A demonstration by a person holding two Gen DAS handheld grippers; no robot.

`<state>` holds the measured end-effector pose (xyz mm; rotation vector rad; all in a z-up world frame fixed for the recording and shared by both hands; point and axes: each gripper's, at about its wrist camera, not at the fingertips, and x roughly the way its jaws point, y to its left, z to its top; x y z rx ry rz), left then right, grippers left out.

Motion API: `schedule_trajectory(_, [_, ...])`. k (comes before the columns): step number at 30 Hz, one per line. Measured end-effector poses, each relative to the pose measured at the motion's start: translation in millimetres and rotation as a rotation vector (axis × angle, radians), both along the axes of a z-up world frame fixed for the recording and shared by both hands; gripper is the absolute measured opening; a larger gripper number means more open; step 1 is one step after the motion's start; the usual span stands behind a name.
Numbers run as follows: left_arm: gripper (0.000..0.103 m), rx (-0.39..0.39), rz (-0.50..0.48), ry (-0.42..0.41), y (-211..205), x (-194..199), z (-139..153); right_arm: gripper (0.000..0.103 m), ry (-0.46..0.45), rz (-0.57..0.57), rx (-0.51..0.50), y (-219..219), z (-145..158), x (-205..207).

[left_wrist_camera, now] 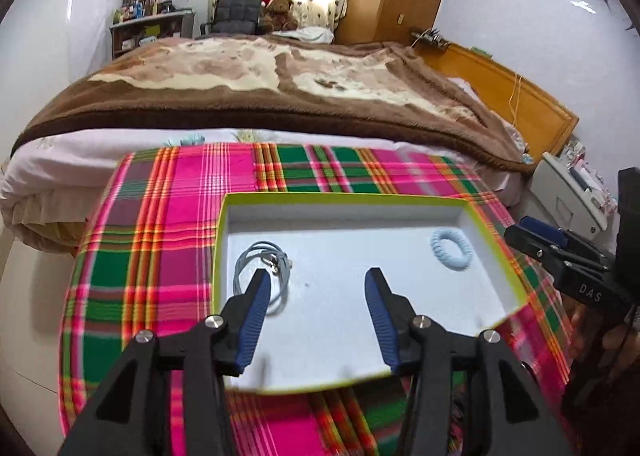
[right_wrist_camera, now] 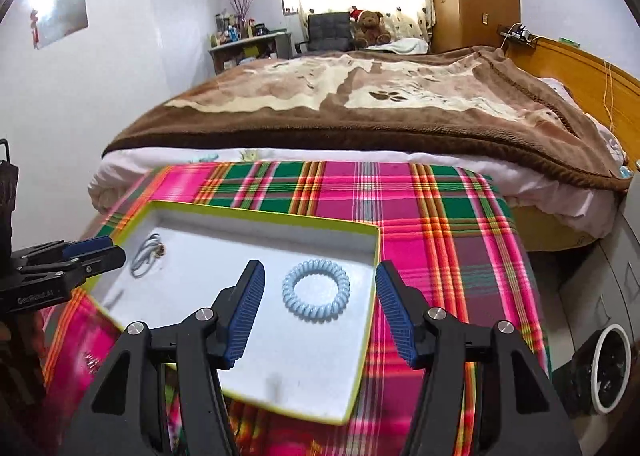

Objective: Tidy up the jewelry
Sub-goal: 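Move both open tools back to the remaining jewelry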

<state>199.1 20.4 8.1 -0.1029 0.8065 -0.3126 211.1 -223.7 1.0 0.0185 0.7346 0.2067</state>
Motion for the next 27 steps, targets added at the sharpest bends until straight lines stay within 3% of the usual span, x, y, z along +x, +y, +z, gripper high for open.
schedule_trajectory(13, [0.054, -0.072, 0.051, -0.015, 26.9, -81.2, 1.2, 0.058, 0.017, 0.079, 0.051, 9.2, -2.8, -83.7])
schedule_trajectory(17, [0.054, -0.045, 0.066, -0.031, 28.6, -97.7, -2.0, 0.058, 0.051, 0.104, 0.106, 15.2, -11.1, -103.1])
schedule_trajectory(22, [0.054, -0.066, 0.077, 0.000, 32.2, -102.9, -10.9, 0.058, 0.062, 0.125, 0.171, 26.6, -17.6, -115.3])
schedule_trajectory(27, [0.054, -0.053, 0.067, 0.015, 27.7, -107.2, -19.1, 0.058, 0.087, 0.151, 0.086, 39.7, -31.4, -127.9])
